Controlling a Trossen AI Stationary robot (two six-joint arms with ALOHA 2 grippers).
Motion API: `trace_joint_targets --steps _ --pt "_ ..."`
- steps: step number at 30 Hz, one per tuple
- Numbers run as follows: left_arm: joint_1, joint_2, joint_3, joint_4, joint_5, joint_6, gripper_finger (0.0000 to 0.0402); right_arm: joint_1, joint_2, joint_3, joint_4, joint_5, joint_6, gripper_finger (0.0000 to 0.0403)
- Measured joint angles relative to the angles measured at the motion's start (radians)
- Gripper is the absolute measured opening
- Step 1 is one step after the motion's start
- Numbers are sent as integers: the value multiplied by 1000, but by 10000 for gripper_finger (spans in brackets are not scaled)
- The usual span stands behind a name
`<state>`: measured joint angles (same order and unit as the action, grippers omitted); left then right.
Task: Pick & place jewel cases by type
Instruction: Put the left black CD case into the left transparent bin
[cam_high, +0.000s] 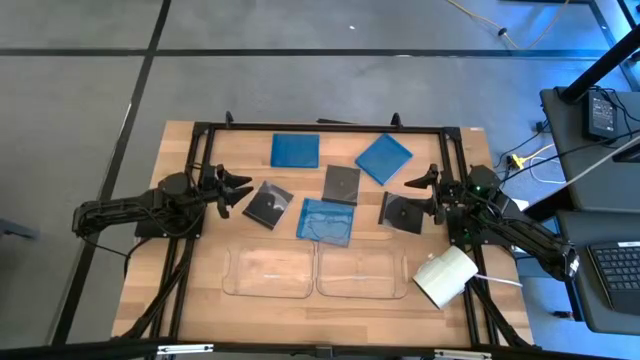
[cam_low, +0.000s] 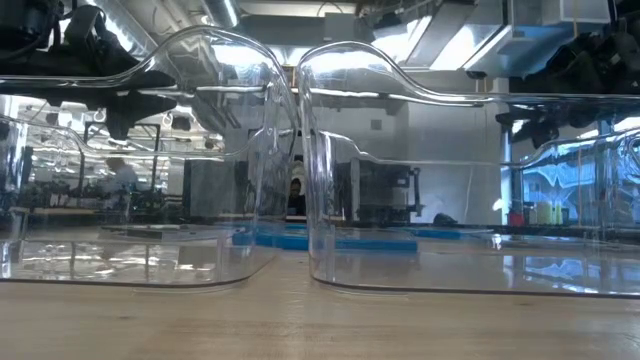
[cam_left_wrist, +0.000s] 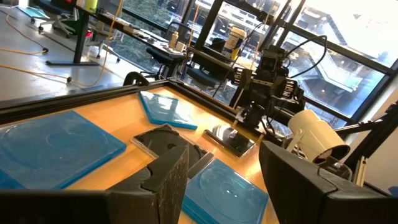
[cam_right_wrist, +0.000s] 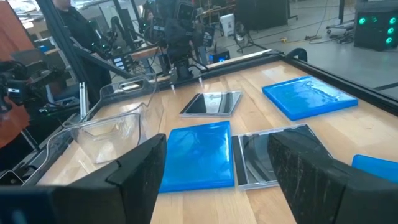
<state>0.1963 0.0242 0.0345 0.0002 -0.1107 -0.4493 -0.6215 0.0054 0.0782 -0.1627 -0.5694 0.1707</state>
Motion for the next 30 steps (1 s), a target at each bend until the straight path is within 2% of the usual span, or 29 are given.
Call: trace_joint_targets --steps 7,23,26,30 --pt "0 0 0 3 -55 94 192 0 0 0 0 0 -19 284" --pt "0 0 0 0 -53 96 192 0 0 0 17 7 -52 284" --pt "0 0 0 6 -54 94 192 0 0 0 42 54 -101 284" --pt "0 0 0 33 -53 96 192 0 0 0 53 153 -84 284"
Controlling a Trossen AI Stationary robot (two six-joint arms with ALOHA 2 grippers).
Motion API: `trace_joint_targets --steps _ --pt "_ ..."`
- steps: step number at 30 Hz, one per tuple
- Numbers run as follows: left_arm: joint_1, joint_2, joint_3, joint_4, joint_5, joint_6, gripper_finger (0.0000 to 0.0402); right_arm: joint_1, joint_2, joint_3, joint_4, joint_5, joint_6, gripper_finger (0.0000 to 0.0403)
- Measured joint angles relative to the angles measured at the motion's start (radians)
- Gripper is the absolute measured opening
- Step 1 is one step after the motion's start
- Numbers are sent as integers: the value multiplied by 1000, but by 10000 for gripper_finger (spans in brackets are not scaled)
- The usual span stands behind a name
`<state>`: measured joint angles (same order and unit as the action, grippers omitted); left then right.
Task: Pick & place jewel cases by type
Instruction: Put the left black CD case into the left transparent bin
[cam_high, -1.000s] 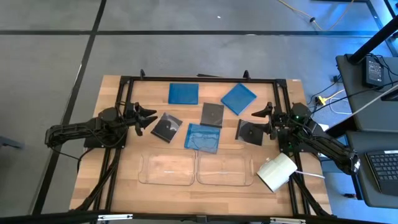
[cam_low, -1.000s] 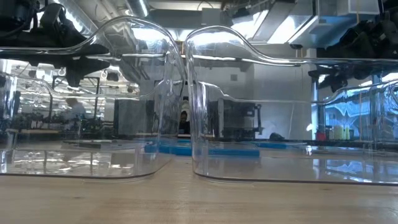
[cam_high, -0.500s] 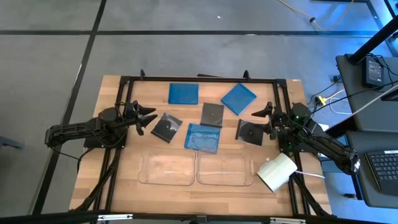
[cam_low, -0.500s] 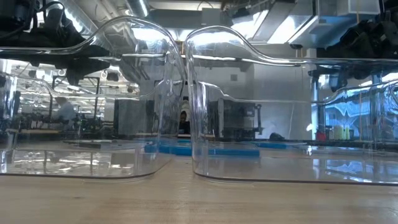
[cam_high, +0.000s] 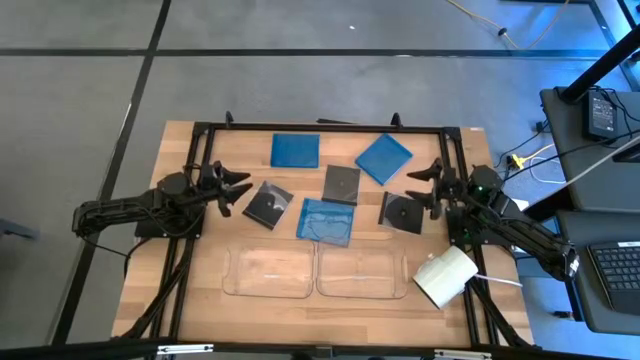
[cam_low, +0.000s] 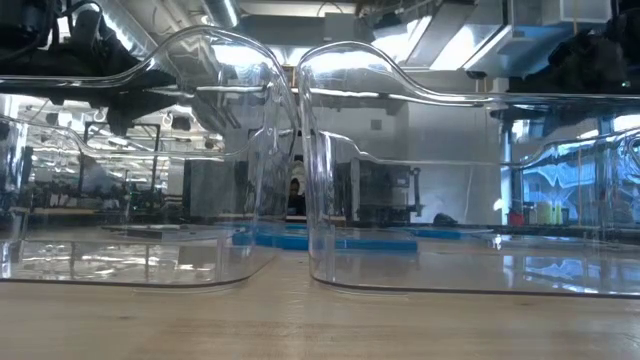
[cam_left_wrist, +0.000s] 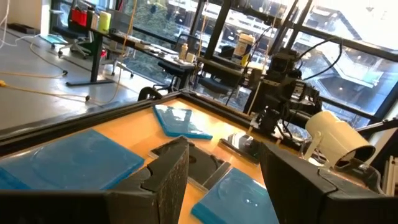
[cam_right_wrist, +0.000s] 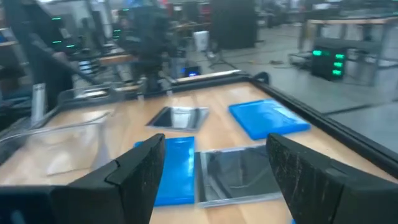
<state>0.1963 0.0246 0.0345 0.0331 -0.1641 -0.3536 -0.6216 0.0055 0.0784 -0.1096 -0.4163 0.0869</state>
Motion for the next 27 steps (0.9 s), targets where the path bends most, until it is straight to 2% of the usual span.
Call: trace_joint_targets --steps 7,13,17,20,27 --pt "0 7 0 9 -9 0 192 0 0 0 56 169 -13 284" --pt "0 71 0 10 -73 -3 192 0 0 0 108 190 -18 284" --pt "5 138 11 12 -80 -6 192 0 3 0 113 217 16 284" --pt "5 203 75 -27 -68 -1 192 0 28 0 195 208 40 284" --pt "4 431 346 -338 -53 9 192 1 217 0 448 145 31 284"
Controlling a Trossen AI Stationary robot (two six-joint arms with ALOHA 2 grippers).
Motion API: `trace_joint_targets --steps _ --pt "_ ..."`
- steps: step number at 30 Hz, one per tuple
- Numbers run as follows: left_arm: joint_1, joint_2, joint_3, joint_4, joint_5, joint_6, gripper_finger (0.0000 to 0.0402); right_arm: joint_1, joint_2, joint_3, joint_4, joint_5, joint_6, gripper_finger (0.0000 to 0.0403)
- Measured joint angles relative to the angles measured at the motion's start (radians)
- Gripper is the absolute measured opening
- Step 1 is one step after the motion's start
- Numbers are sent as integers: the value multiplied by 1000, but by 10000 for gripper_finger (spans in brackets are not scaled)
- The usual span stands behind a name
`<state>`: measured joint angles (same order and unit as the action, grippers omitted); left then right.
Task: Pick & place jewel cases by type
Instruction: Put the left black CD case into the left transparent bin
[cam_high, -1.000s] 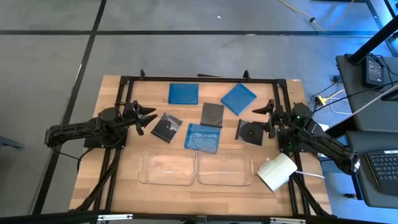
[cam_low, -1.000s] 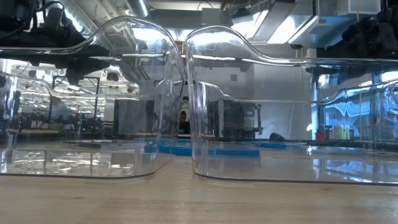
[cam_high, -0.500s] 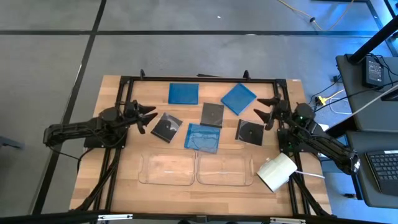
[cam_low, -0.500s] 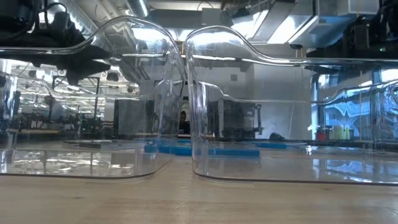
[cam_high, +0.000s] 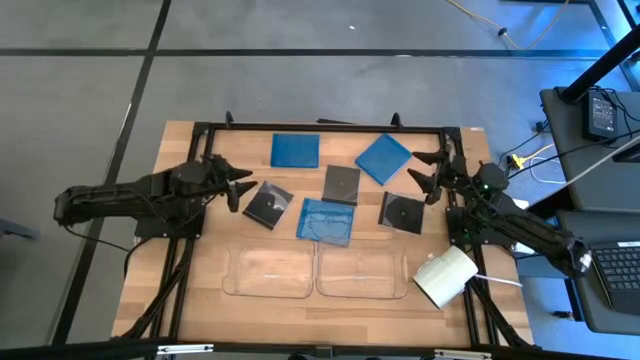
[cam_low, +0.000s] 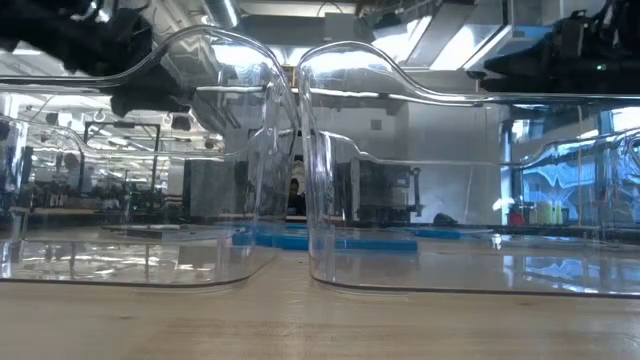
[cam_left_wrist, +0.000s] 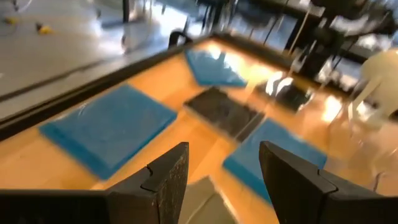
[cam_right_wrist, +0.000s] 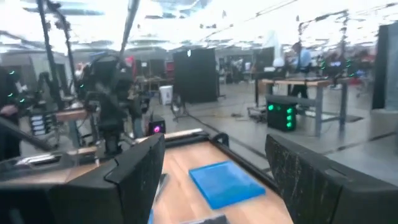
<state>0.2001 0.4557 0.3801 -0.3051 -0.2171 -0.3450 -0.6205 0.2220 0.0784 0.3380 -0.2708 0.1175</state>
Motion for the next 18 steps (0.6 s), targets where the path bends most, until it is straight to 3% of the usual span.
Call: trace_joint_targets --steps 4,9,14,18 --pt "0 137 129 -165 2 23 192 0 170 59 22 -11 -30 284" --pt "0 267 230 -355 2 11 192 26 398 247 -64 -19 -150 284" --pt "0 348 257 -464 27 3 192 85 643 473 -193 -19 -329 284" --pt "0 395 257 -538 69 -16 192 133 841 605 -200 -20 -461 284"
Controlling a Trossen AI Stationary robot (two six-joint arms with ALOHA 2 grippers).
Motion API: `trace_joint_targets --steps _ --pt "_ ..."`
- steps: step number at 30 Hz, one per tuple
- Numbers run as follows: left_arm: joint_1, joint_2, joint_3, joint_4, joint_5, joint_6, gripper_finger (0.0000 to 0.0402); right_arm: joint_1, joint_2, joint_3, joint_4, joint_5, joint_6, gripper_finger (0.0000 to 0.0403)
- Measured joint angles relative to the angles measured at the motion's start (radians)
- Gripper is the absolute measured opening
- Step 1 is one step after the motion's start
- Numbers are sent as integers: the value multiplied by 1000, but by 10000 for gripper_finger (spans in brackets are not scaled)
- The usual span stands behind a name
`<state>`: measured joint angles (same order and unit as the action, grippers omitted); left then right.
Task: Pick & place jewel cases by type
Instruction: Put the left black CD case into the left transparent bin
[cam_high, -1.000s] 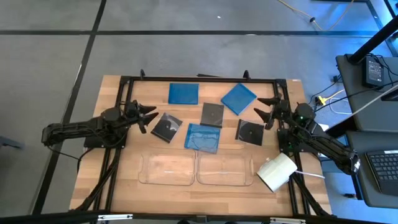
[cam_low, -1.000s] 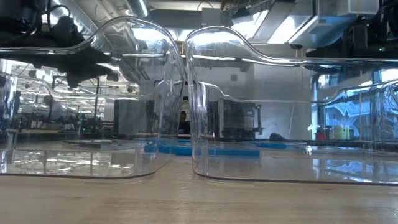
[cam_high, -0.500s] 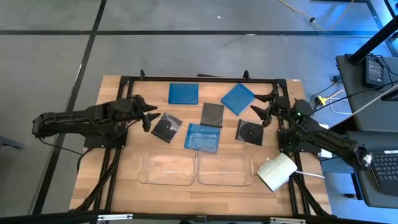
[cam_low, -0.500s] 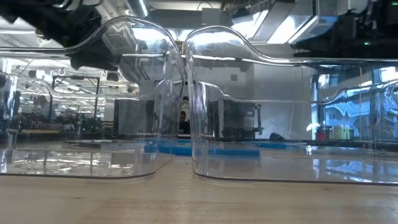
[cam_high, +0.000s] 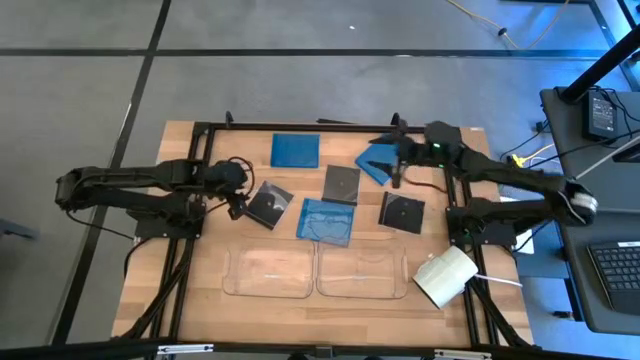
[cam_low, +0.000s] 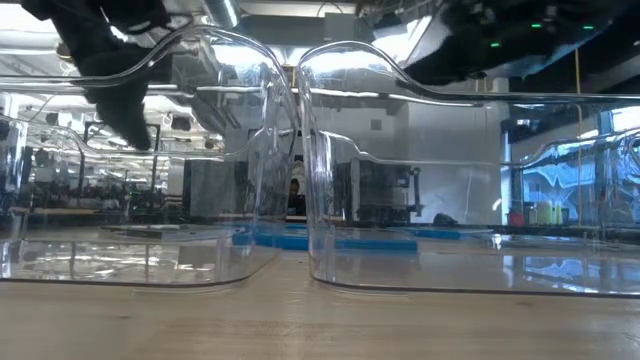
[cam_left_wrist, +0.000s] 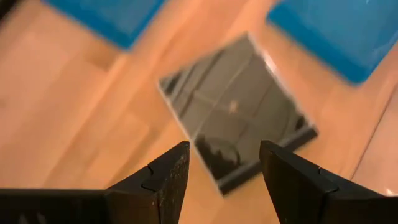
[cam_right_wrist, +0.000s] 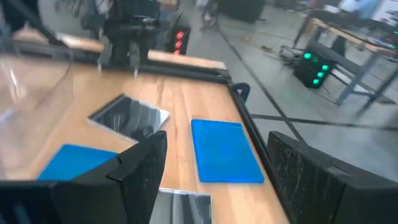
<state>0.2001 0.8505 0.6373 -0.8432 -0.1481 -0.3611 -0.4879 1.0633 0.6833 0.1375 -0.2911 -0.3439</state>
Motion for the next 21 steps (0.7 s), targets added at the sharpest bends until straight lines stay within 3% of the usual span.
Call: trace_joint_targets --steps 5,11,21 --pt "0 48 0 -69 22 -43 192 55 249 142 -14 -1 -131 284" --pt "-8 99 0 -74 64 14 192 123 524 323 -46 -51 -235 284" --pt "-44 188 0 -74 64 8 192 195 832 626 -197 -54 -293 284"
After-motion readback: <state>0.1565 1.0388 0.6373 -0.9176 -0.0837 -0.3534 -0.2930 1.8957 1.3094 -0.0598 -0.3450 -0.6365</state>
